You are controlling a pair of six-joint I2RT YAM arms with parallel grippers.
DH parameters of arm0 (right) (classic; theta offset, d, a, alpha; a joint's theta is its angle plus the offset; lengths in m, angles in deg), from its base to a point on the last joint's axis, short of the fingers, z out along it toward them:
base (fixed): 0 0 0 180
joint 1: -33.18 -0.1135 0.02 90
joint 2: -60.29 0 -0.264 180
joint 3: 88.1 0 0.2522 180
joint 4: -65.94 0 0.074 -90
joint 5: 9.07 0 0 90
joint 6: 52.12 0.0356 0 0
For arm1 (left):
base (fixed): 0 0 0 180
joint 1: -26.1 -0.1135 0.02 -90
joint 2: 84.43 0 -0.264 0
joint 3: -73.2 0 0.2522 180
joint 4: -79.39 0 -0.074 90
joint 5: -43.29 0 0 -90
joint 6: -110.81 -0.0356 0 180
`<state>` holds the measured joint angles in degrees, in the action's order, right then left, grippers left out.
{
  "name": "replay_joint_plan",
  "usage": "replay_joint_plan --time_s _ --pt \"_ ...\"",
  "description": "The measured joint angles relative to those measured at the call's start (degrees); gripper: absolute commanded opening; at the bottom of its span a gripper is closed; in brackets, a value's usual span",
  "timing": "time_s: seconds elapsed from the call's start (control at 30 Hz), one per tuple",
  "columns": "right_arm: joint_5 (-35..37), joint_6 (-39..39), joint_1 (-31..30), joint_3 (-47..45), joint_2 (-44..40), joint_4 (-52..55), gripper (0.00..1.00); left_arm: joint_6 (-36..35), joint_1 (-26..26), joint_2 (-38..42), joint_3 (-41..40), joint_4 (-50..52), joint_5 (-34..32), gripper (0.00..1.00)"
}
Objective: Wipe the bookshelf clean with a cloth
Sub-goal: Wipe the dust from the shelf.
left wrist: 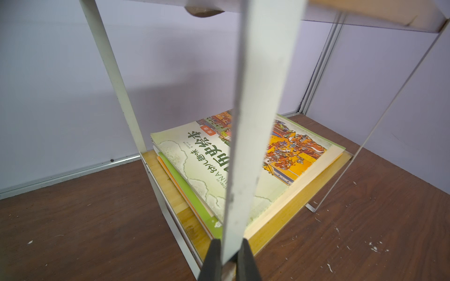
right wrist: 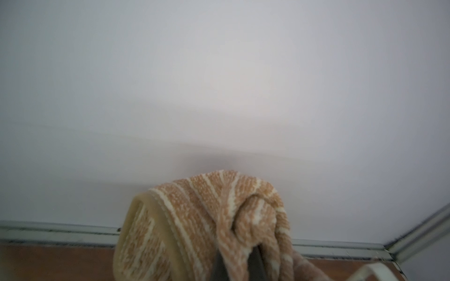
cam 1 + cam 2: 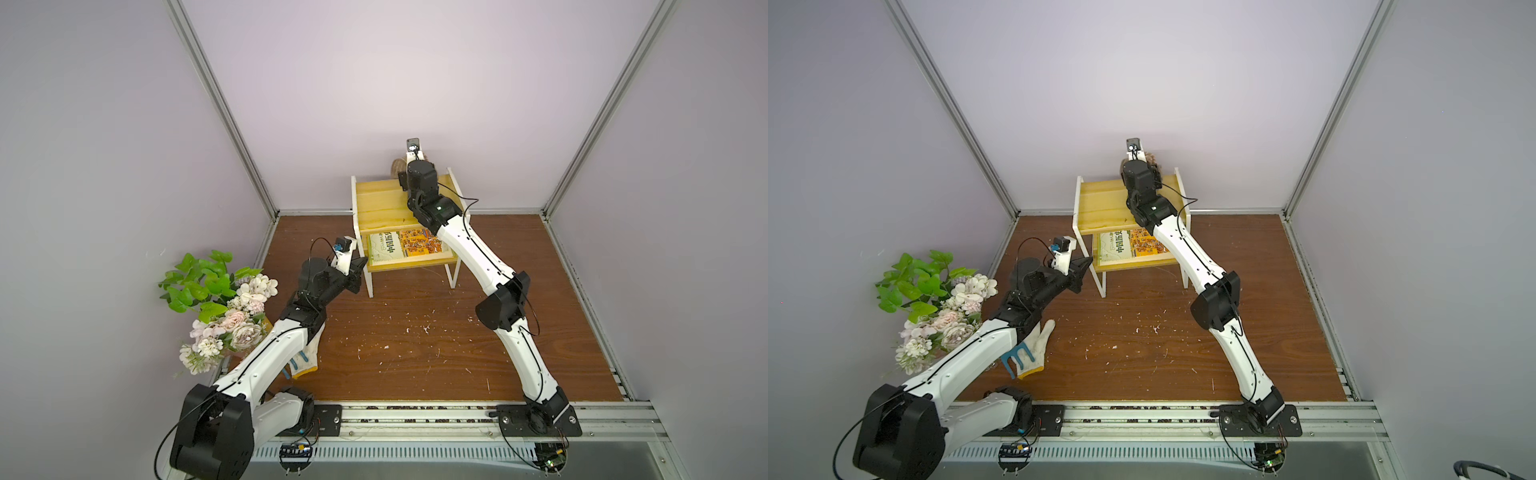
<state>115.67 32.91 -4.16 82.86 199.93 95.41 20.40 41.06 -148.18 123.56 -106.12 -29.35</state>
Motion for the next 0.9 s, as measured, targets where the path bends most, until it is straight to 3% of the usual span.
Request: replay_joint_plan --time_s 0.1,0.17,0.33,0.4,0.53,0.73,0.83,0.9 --pt "-9.31 0.37 -2.47 -0.46 -2.25 5.55 0.0 -0.13 0.0 -0.02 0.0 0.04 0.04 0.0" --pt "-12.09 0.33 -3.52 -5.66 -6.16 6.78 0.0 -0.15 0.0 -0.02 0.0 0.04 0.04 0.0" --pt "-8.72 0.37 -1.2 -31.19 -22.51 1.66 0.0 -0.26 0.0 -0.02 -0.09 -0.04 0.09 0.0" --pt "-5.88 2.01 2.56 -35.45 -25.92 1.22 0.0 -0.31 0.0 0.0 -0.22 -0.26 0.04 0.0" --pt "-5.53 3.52 7.87 -28.17 -22.4 3.56 0.0 -0.39 0.07 -0.11 -0.46 -1.01 0.28 0.0" --pt "-11.37 0.0 -2.12 -3.45 -8.37 13.68 0.0 -0.35 0.0 -0.04 -0.61 -1.09 0.26 0.0" --pt "-12.02 -0.66 -5.9 -2.84 -8.68 18.05 0.0 -0.35 -0.02 0.04 -0.85 -1.4 0.15 0.0" --pt "-11.47 -0.48 -5.18 -10.16 -13.33 17.66 0.0 -0.35 -0.02 0.28 -1.18 -1.64 0.15 0.0"
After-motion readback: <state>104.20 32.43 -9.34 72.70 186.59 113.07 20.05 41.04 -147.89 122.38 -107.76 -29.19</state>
